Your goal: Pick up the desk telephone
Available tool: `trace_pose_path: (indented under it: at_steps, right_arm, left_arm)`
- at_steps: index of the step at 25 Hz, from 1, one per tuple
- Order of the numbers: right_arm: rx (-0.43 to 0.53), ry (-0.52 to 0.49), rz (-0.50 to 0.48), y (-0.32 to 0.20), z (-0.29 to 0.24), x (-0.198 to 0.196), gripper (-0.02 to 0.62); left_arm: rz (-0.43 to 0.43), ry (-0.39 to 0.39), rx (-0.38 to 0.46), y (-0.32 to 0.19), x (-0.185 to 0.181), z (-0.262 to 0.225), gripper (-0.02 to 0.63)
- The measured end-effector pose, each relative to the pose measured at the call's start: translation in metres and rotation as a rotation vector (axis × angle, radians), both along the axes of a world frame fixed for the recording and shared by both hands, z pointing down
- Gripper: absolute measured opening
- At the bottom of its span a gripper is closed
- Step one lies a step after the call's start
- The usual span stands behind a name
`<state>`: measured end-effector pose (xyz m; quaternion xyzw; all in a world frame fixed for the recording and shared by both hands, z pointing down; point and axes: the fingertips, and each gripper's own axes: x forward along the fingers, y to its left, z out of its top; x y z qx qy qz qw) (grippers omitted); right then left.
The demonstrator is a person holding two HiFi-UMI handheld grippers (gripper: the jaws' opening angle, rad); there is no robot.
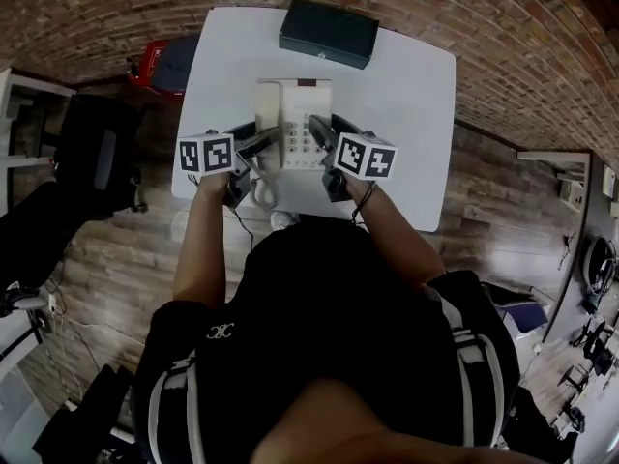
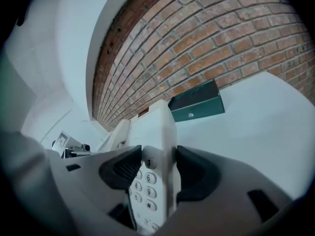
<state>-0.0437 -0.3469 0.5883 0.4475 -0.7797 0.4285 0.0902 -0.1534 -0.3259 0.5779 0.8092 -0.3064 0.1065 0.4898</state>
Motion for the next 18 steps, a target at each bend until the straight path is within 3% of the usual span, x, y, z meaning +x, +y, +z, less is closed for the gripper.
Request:
trace_pose_path:
  at_steps: [5,18]
  right_arm:
    - [0.094,0.015,0.017,0.004,-0.047,0.007,0.209]
    - [0.302,0.004,0.056,0.02,-0.175,0.038,0.202]
  left_arm:
    - [-0.03,0.02,0.089,0.005,0.006,-0.044,0.298]
    - [-0.055,-0.022,0.389,0.02,0.038,-0.174,0.295]
